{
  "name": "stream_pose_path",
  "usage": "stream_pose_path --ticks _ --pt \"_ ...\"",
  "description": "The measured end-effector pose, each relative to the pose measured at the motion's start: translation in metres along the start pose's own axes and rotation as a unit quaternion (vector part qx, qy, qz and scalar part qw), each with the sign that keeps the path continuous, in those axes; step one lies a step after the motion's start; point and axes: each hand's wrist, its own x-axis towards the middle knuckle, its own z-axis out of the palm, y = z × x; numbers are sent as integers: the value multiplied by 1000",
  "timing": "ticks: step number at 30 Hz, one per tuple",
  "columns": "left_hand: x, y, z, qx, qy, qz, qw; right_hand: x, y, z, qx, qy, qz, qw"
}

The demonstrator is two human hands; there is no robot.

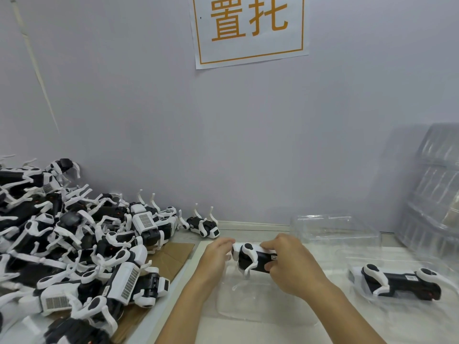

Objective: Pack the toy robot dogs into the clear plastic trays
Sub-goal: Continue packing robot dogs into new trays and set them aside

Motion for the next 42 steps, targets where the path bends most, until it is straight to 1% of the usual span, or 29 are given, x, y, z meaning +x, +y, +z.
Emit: stream_pose_path --ticks 3,8,16,21,24,27,30,32,36,39,42 --pt "-1 -1 0 -1 -14 -11 1000 -1 -1 0 7 1 5 1000" --pt "3 2 0 32 10 -34 999 -2 -2 1 9 6 15 1000" --pt "1 2 3 60 25 4 998 -3 -3 2 -23 15 4 1000" --pt "0 -3 6 74 51 19 996 -1 -2 5 -41 14 4 999" --pt "0 0 5 62 41 -3 997 0 -1 6 -25 20 16 999" --pt "2 1 1 34 26 -43 998 0 -1 5 -15 23 20 999" --pt "3 1 -1 13 30 -65 997 -1 -3 3 -8 16 19 1000" --pt "3 3 0 21 38 -69 997 -1 -3 3 -28 2 13 1000" --pt "0 9 5 72 61 -77 993 0 -4 4 -43 -21 14 999" --pt "-5 12 4 103 55 -51 992 0 -5 2 -35 -22 21 999" --pt "-10 15 4 158 45 26 986 -1 -5 2 -28 -19 25 999"
